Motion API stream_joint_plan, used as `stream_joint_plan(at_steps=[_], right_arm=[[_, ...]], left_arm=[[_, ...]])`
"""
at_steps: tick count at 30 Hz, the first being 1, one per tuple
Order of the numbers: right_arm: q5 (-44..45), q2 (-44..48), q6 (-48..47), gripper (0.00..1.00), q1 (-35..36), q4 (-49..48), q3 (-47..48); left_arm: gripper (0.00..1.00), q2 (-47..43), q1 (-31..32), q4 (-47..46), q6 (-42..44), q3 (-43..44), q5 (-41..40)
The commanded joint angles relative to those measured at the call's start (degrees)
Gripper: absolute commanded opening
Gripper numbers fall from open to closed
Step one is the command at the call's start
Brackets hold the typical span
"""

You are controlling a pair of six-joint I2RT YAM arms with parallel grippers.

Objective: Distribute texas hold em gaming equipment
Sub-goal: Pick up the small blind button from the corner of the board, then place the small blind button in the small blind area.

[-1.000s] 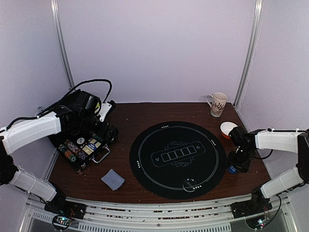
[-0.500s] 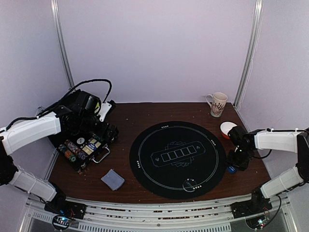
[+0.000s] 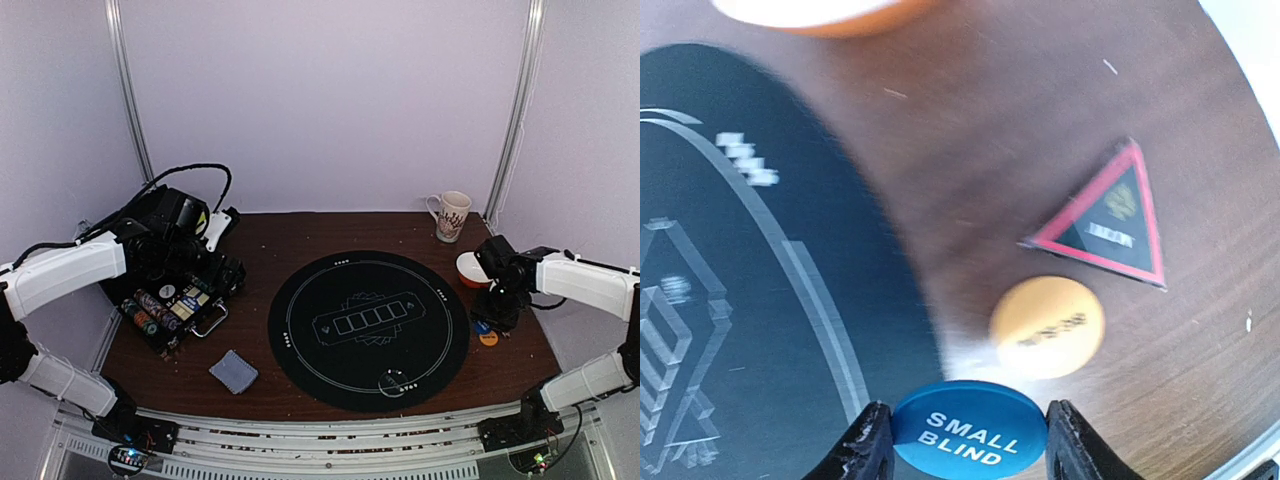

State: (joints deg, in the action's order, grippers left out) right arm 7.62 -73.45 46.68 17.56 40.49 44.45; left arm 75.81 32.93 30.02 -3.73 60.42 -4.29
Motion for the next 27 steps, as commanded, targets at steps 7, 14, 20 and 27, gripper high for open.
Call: stream_joint_plan(at_steps=[7, 14, 20, 27], right_arm=[[-0.3, -4.7, -4.9, 0.37, 23.3, -6.7, 15.1], [-5.1, -21.9, -13.8, 0.36, 44.0, -4.8, 30.5], [-9.1, -37.1, -19.5, 0.36, 50.7, -0.9, 43.7], [-9.7, -49.8, -21.6, 0.36, 51.0, 0.5, 54.4]], left_arm=[[0.98, -0.3, -2.8, -2.9, -1.3, -0.5, -0.9], [0.98, -2.7, -5.7, -4.8, -3.0, -2.9, -3.3], [0.98, -4.2, -6.2, -5.9, -3.0, -4.3, -3.9], [0.98, -3.8, -6.3, -5.9, -2.5, -4.7, -4.0]])
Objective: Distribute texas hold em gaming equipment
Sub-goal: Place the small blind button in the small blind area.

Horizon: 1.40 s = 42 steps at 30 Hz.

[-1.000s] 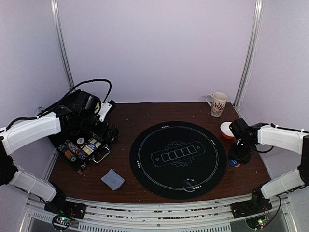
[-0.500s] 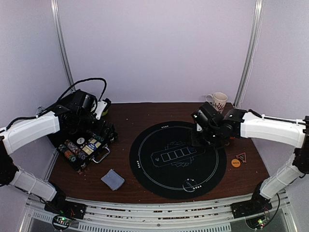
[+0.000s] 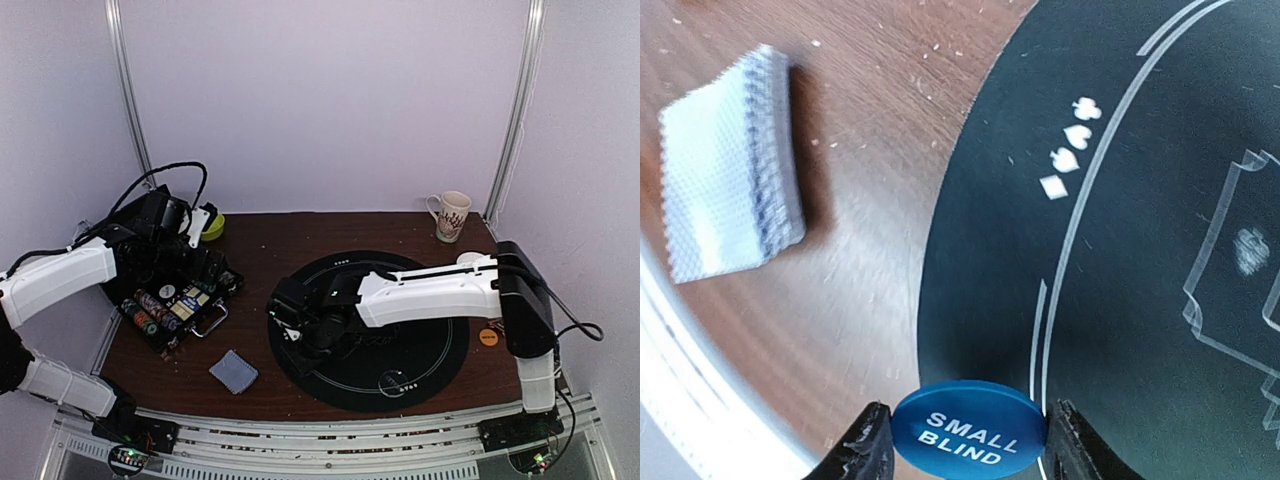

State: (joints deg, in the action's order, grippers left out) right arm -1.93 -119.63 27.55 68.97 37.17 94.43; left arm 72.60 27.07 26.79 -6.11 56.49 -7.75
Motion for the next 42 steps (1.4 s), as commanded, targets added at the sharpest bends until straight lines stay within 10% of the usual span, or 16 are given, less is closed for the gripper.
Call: stream_joint_plan(at_steps=[1, 26, 33, 42], right_arm=[[0.1, -4.7, -2.6, 0.36, -0.3, 4.6, 5.2], [6.4, -13.2, -4.2, 0.5, 0.3, 12.1, 14.5], [5.9, -12.3, -4.2, 0.99, 0.3, 11.9, 15.7], [6.8, -1.0, -3.3, 1.0, -3.4, 3.7, 14.0]], left_arm=[[0.98, -0.6, -0.5, -2.6, -0.1, -0.8, -0.7], [0.98, -0.2, -0.5, -2.8, 0.3, -0.9, -0.1], [0.98, -0.6, -0.5, -3.0, 0.4, -0.9, -0.1], [0.98, -0.5, -0.5, -4.7, 0.3, -1.2, 0.5]])
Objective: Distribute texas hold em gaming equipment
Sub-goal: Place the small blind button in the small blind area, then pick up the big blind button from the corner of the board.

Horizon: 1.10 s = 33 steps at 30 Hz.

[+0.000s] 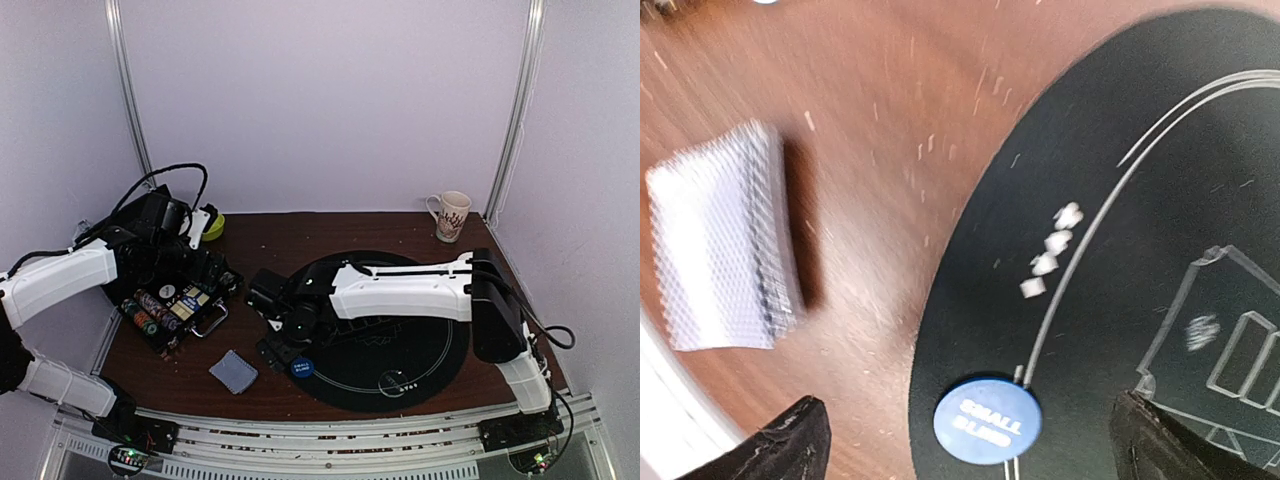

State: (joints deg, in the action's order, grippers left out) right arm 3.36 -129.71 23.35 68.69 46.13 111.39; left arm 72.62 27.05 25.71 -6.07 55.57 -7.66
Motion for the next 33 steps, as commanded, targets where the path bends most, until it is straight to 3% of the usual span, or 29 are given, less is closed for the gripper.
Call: stream_joint_plan(at_steps=[1, 5, 10, 20, 26, 33], right_arm=[[1.2, 10.5, 1.3, 1.0, -4.3, -7.8, -5.2], [3.5, 17.4, 1.8, 1.0, -9.3, -19.2, -13.4], [10.1, 19.9, 3.5, 1.0, -16.0, -21.5, -13.6], [19.7, 29.1, 8.3, 1.0, -23.2, -12.8, -20.2], [19.1, 38.9, 9.4, 1.0, -27.8, -9.3, -29.9], [15.3, 55.5, 11.4, 1.0, -38.2, 0.6, -43.9]], left_arm=[[0.98, -0.5, -0.5, -3.6, 0.1, -0.4, -0.3], [0.98, -1.3, -0.6, -4.5, -0.7, -0.3, -0.9], [0.98, -4.4, -0.4, -5.8, -1.7, -1.9, -4.6], [0.98, -7.6, -0.5, -7.0, -2.7, -3.1, -6.8], [0.98, -8.4, -0.5, -7.1, -2.7, -3.8, -8.5], [0.98, -10.1, -0.5, -7.8, -3.1, -4.5, -7.1]])
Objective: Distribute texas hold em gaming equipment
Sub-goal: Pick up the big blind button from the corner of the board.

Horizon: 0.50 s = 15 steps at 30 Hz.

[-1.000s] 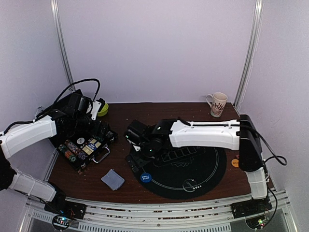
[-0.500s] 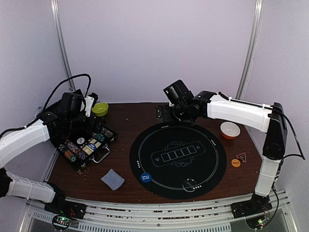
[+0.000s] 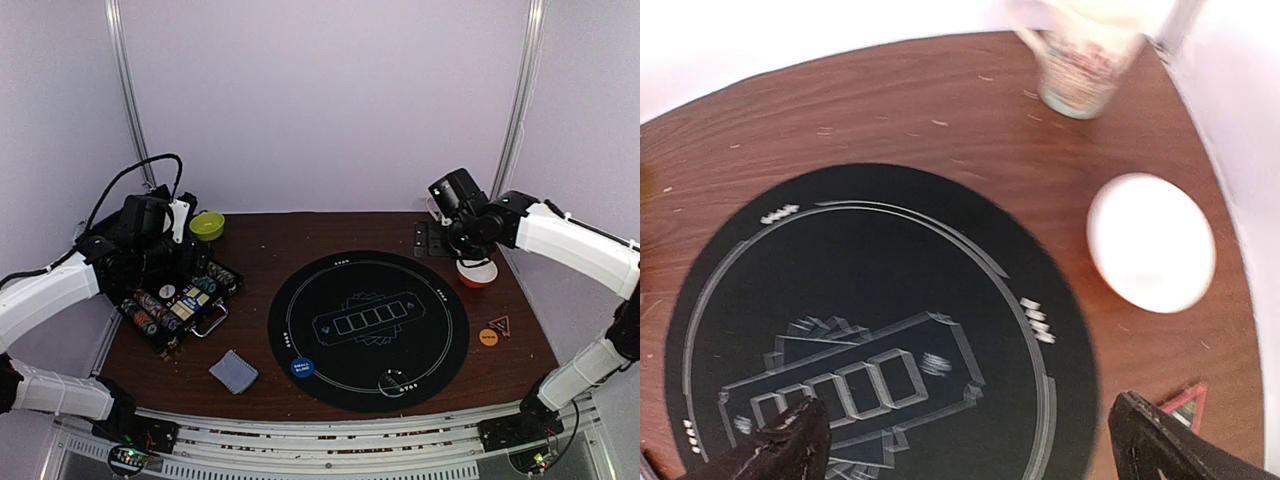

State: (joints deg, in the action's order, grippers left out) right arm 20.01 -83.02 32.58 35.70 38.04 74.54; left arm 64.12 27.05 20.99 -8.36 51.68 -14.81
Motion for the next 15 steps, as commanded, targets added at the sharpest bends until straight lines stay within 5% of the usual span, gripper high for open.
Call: stream_joint_plan(at_steps=[1, 7, 15], right_arm=[[-2.4, 11.2, 2.7, 1.0, -7.9, 9.2, -9.9], [-17.6, 19.2, 1.5, 1.0, -19.9, 4.4, -28.7], [-21.2, 9.0, -1.9, 0.97, -29.5, -0.1, -32.8]], left_arm=[[0.98, -1.7, -0.5, -3.1, -0.8, -0.6, 0.2], [0.98, -1.0, -0.5, -2.5, -0.7, -0.4, 0.0], [0.98, -1.1, -0.5, -1.5, 0.1, 0.1, -1.3]])
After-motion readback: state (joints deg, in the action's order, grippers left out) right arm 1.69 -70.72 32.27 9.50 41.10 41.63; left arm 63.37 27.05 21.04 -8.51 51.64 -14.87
